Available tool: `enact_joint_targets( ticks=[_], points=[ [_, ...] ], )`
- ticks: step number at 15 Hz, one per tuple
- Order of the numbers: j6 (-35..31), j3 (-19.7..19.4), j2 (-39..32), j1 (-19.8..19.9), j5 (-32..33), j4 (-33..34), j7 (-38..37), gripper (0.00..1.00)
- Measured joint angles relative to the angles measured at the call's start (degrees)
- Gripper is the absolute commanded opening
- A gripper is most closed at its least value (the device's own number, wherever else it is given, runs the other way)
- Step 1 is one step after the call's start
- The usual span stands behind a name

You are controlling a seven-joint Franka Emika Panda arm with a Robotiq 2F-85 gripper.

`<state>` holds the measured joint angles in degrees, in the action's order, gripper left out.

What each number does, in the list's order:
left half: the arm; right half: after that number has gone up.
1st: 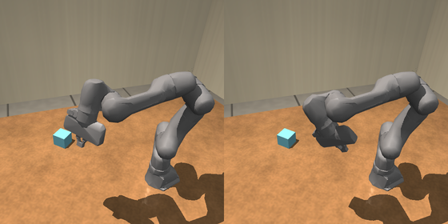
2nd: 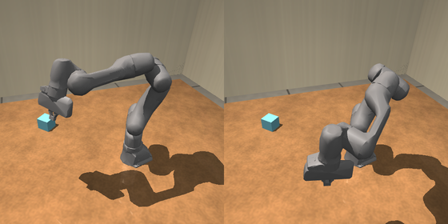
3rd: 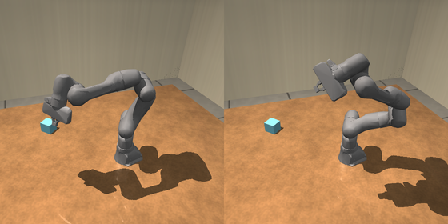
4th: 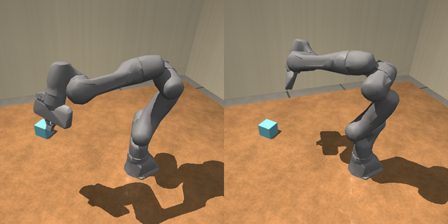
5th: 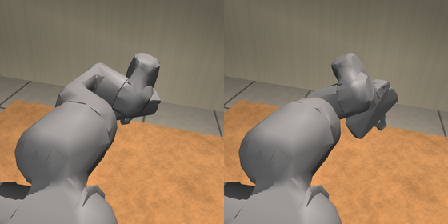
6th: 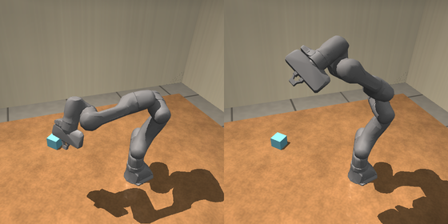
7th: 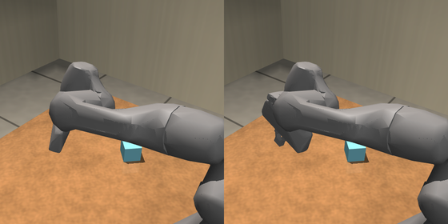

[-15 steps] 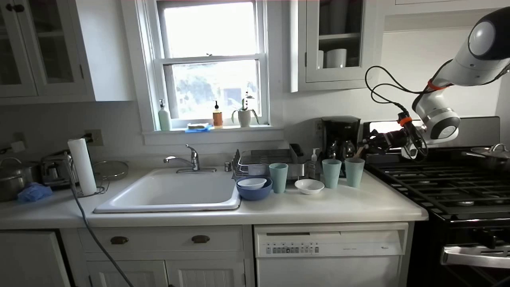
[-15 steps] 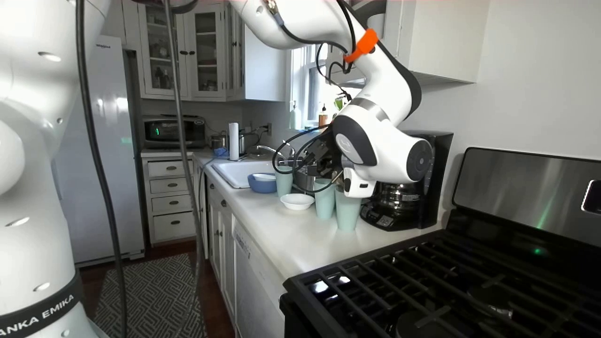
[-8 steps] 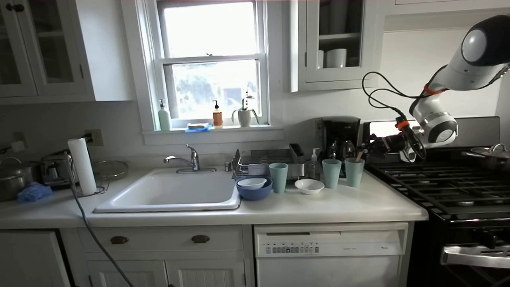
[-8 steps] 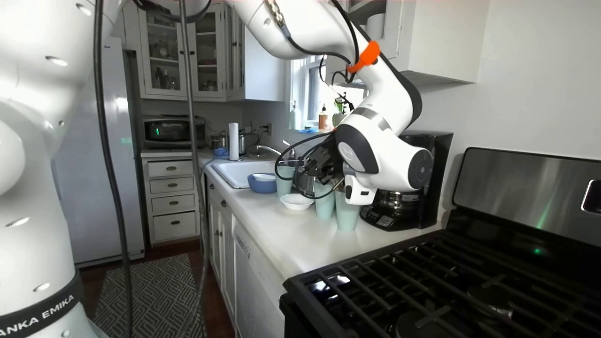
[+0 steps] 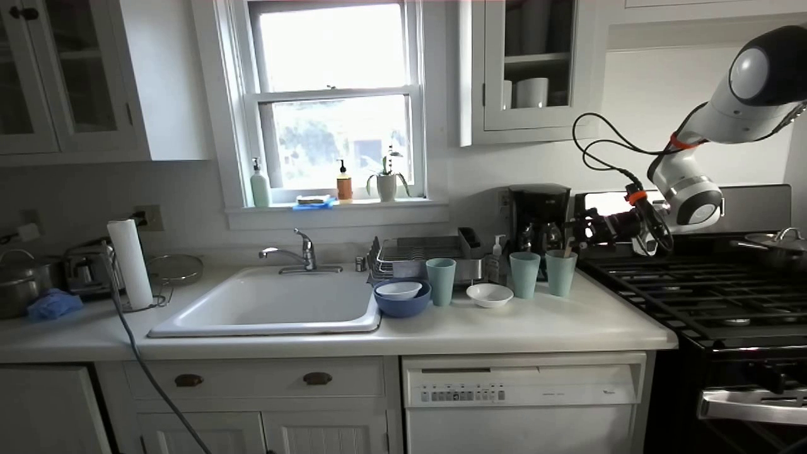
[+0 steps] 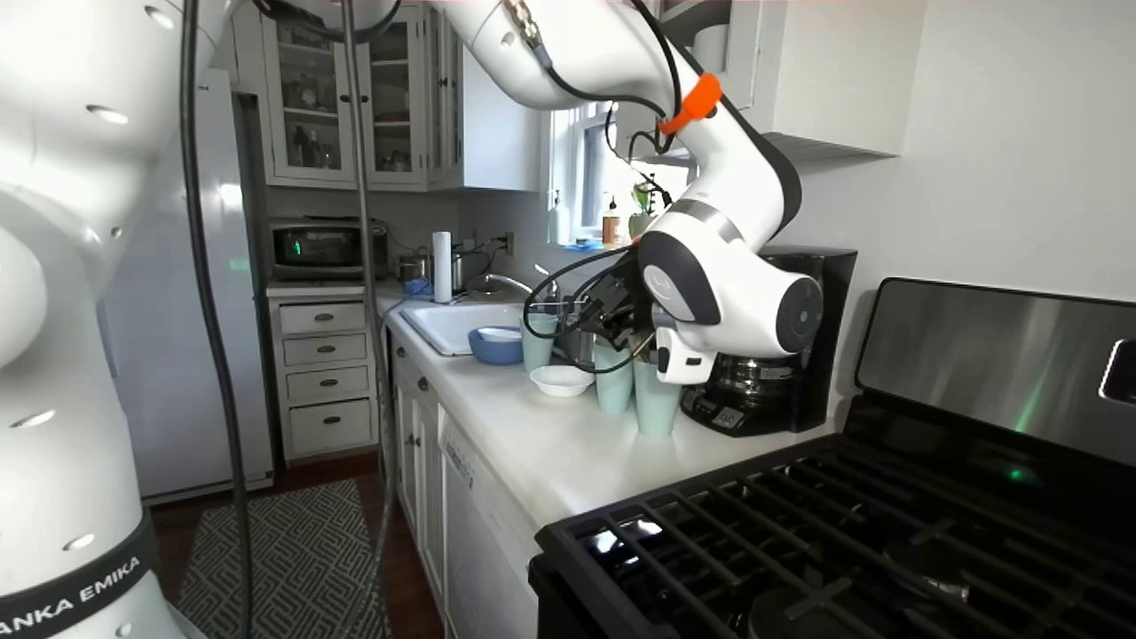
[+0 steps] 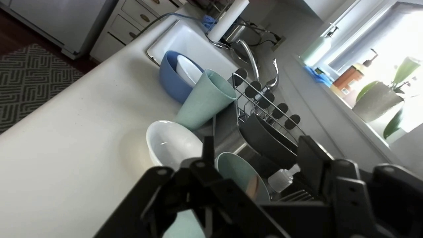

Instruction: Pick up the fork on the countertop near the light blue cups and put it in the far right light blue cup

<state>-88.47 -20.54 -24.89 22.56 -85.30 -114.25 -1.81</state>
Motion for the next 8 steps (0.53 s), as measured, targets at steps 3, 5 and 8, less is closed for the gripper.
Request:
enact_joint_targets(
  ticks=[3,5,8],
  points=[
    [0.29,-0.1,1.0,0.01,0.53,-0.05,0.14,1.0],
    [0.6,-0.27,2.81,-0.08,2.71,-0.78,0.88,1.0],
    [-0.09,-0.88,8.19,-0.8,10.48,-4.54,4.3,1.0]
  ],
)
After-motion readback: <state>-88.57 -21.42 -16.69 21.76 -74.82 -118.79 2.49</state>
